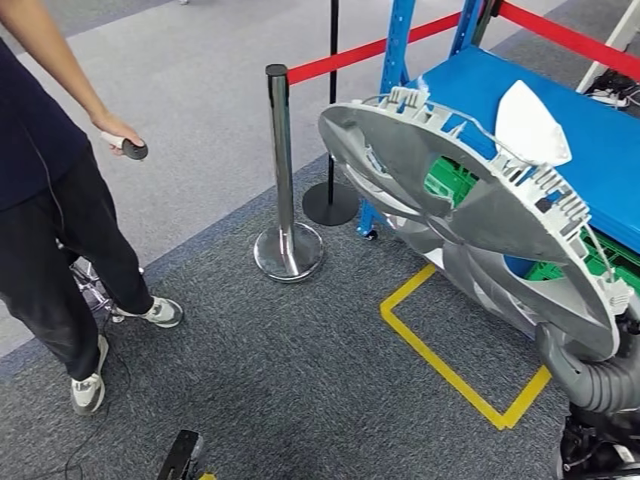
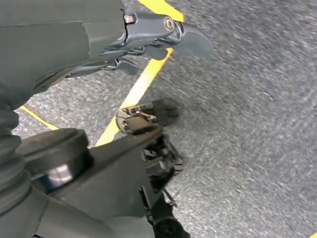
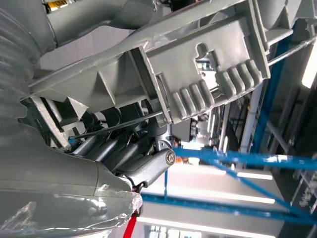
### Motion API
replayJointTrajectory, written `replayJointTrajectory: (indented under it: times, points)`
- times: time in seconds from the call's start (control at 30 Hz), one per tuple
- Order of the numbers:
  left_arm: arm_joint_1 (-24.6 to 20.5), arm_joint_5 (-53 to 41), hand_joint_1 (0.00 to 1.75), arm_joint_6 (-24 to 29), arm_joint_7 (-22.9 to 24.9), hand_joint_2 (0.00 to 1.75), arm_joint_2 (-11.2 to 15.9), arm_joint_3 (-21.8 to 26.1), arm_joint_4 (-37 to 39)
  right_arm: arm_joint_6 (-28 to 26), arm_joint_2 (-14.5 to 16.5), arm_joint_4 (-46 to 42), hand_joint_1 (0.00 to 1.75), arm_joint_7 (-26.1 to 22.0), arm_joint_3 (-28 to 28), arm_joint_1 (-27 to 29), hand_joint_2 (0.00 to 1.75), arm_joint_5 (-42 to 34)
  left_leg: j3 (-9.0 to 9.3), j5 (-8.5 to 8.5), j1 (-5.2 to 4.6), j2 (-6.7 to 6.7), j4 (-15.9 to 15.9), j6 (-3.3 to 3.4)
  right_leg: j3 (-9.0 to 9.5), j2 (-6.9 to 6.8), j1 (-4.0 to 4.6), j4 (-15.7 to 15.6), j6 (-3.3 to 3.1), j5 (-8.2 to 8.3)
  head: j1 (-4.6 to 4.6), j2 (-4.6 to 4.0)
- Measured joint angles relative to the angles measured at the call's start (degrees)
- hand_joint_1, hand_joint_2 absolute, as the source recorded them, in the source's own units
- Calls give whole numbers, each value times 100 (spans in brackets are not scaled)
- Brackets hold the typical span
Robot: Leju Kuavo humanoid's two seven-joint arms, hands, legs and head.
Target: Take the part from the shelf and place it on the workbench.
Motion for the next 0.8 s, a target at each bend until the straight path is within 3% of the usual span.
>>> replayJointTrajectory:
  times: [0.07, 0.13, 0.2, 0.23, 0.27, 0.37, 0.43, 0.5, 0.53, 0.6, 0.63, 0.7, 0.73, 0.77, 0.8]
  points:
    - [11, 0, 0, 0, 1, 175, 1, 1, 1, 0, 0, -2, 175, 0, 1, 4, 175, 1, -2, 26, 20, -120, -23, 73, -86, 203, -27, 202, 54, -156, 15, 0]
    - [0, 0, 0, 0, 1, 175, -3, 1, 0, 1, 0, -3, 175, -1, 0, 13, 175, 0, -3, 38, 32, -242, -31, 122, -382, 494, -36, 855, 78, -498, 36, 0]
    - [-4, 0, 0, -1, 1, 175, -7, 1, 0, 2, 1, -2, 175, -1, 2, 24, 175, 0, -8, 42, 26, -371, -30, 142, -724, 574, -33, 1545, 80, -748, 42, 0]
    - [0, 0, 0, -2, 2, 175, -6, 1, 1, 2, 1, -1, 175, -1, 3, 30, 175, 1, -8, 46, 24, -441, -29, 145, -789, 580, -33, 1649, 77, -729, 42, -1]
    - [3, -1, 0, -3, 3, 175, -6, 1, 1, 2, 1, -1, 175, -1, 3, 32, 175, 1, -6, 51, 23, -515, -28, 144, -740, 587, -35, 1522, 69, -600, 41, -1]
    - [-1, -6, 0, -3, 14, 175, -11, 0, 0, -4, 1, -4, 175, -4, -3, 23, 175, 4, -9, 69, 26, -723, -12, 106, -202, 795, -58, 386, 38, -73, 41, -1]
    - [-2, -5, 0, -1, 17, 175, -11, 1, 0, -9, 1, -9, 175, -8, -13, 19, 175, 7, -51, 96, 33, -818, -3, 42, -22, 917, -54, 28, 8, -2, 36, -1]
    - [12, -1, 0, 1, 16, 175, -9, 2, 1, -11, 1, -15, 175, -10, -24, 20, 175, 7, -89, 134, 61, -888, -21, -35, 0, 858, -36, -4, -54, 28, 33, -1]
    - [21, 1, 0, 4, 14, 175, -9, 2, 1, -11, 1, -17, 175, -10, -29, 19, 175, 7, -105, 119, 64, -845, -6, -66, 12, 813, -34, -33, -92, 54, 33, -1]
    - [13, 2, 0, 13, 7, 175, -9, 2, 1, -13, 1, -23, 175, -11, -45, 21, 175, 5, -253, -86, 55, -611, 297, -119, 42, 705, -47, -95, -165, 95, 11, 0]
    - [3, 3, 0, 14, 2, 175, -11, 2, 1, -14, 1, -26, 175, -12, -57, 24, 175, 5, -400, -259, 51, -464, 612, -143, 47, 649, -42, -103, -182, 98, 2, 0]
    - [-9, 7, 0, 13, -4, 175, -12, 2, 1, -16, 1, -28, 175, -12, -83, 34, 175, 4, -734, -553, 74, -334, 1315, -184, 42, 532, -41, -102, -194, 96, -8, 0]
    - [-6, 5, 0, 14, -5, 175, -12, 2, 1, -15, 1, -28, 175, -12, -90, 40, 175, 5, -812, -575, 89, -316, 1485, -197, 41, 477, -42, -102, -193, 93, -9, 0]
    - [-3, 0, 0, 16, -7, 175, -12, 2, 1, -14, 1, -28, 175, -11, -94, 45, 175, 5, -789, -499, 103, -302, 1453, -207, 43, 424, -44, -101, -187, 88, -9, 0]
    - [-1, -10, 0, 22, -11, 175, -12, 2, 1, -12, 1, -29, 175, -11, -96, 50, 175, 5, -657, -343, 114, -272, 1214, -212, 48, 377, -48, -100, -174, 81, -9, 0]
